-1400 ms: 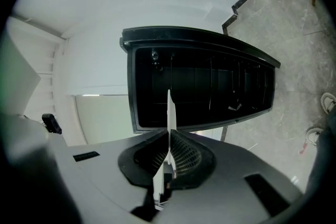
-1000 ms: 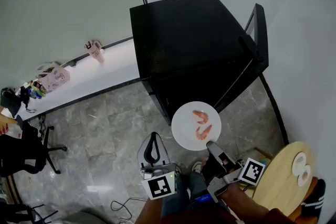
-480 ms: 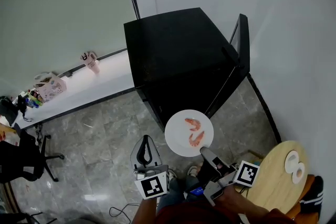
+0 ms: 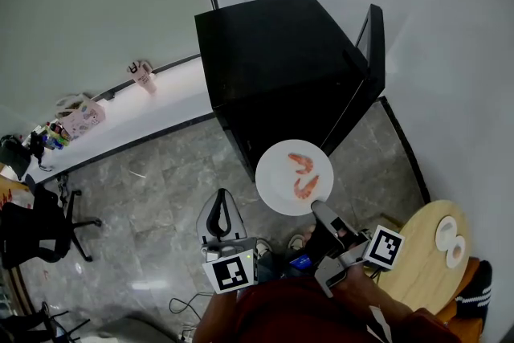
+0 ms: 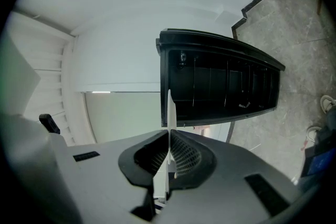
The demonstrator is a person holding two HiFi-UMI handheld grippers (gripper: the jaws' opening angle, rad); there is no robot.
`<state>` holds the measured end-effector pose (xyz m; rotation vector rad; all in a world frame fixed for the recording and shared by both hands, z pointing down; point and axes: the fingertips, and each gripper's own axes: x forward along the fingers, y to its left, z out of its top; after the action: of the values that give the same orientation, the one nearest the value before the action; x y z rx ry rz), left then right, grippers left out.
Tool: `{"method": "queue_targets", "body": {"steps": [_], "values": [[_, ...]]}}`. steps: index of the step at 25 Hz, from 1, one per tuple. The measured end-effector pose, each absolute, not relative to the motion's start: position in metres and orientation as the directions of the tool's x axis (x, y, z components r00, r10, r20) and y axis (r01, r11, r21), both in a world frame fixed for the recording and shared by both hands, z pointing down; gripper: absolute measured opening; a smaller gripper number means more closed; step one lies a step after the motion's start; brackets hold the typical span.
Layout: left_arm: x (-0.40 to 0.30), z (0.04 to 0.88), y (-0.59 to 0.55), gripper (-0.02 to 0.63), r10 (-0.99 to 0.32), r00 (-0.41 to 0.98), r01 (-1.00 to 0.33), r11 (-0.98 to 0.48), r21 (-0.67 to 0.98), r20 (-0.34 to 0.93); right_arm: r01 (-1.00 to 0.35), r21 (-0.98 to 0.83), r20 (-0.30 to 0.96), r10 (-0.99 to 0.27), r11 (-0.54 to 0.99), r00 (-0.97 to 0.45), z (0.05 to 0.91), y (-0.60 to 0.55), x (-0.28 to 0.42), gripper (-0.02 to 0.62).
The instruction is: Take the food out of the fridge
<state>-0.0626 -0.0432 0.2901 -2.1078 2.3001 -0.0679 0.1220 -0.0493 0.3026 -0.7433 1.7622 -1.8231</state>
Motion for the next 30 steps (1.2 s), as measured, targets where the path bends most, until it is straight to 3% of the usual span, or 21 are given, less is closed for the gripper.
{"method": "queue_targets", "body": {"steps": [30], "values": [[-0.052,0.269,-0.027,0.014,-0.998,-0.063,-0.997,0.064,-0.040,-0.028,-0.010,-1.000,-0.006,-0.699,0.019,-0.715,0.278,-0.043,0.129,0.029]]}}
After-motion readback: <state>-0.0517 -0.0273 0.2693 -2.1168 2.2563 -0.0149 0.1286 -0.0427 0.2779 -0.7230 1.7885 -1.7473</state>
